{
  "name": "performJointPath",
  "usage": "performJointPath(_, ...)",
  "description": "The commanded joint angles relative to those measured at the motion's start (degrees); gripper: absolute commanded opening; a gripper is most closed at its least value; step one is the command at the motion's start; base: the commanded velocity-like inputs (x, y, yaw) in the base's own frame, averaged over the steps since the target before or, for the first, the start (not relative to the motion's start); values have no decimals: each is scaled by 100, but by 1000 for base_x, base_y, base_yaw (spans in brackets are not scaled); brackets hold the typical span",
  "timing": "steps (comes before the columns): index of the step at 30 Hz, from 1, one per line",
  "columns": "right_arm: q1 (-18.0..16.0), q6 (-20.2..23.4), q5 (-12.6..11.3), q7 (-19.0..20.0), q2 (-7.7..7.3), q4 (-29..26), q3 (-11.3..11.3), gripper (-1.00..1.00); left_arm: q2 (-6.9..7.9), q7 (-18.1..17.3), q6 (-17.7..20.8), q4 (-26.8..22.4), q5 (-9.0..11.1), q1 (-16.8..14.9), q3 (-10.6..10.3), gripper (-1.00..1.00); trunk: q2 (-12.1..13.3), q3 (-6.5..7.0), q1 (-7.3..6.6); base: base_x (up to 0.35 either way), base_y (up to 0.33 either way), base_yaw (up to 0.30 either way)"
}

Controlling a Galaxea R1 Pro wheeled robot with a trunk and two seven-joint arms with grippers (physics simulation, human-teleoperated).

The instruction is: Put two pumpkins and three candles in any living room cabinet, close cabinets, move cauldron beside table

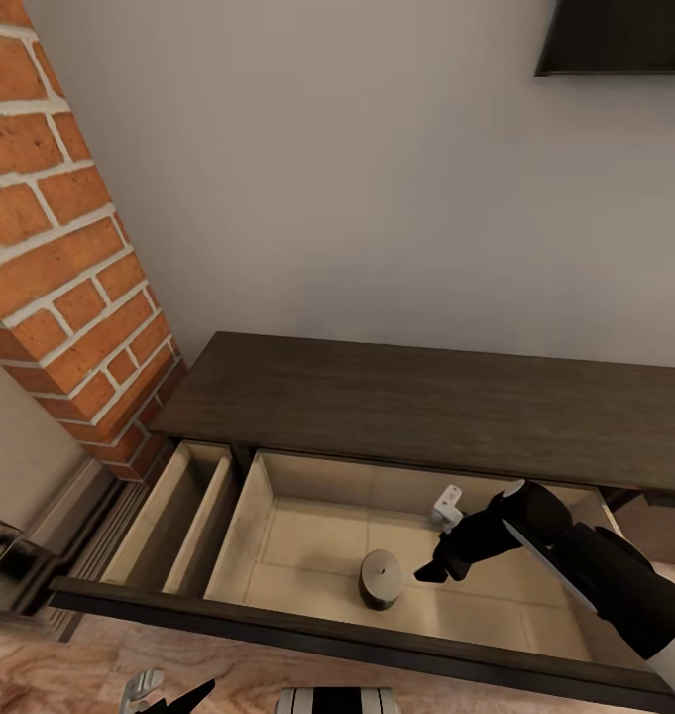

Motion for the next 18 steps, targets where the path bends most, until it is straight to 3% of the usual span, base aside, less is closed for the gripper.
performJointPath(1,-4,33,-45,1,-9,-5,8,100,-2,-23,60,1,28,-2,9,100,-2,-5,-1,0,0,0)
performJointPath(8,8,34,-45,237,-102,-77,9,100,-1,-23,60,1,28,-4,9,100,2,62,-9,0,0,0)
performJointPath(13,32,38,-71,294,-282,-318,22,100,1,-25,60,1,28,-2,9,100,3,84,-11,0,0,0)
performJointPath(18,43,38,-238,305,-371,-402,22,100,-4,-23,60,1,28,-3,9,100,7,151,-19,0,0,0)
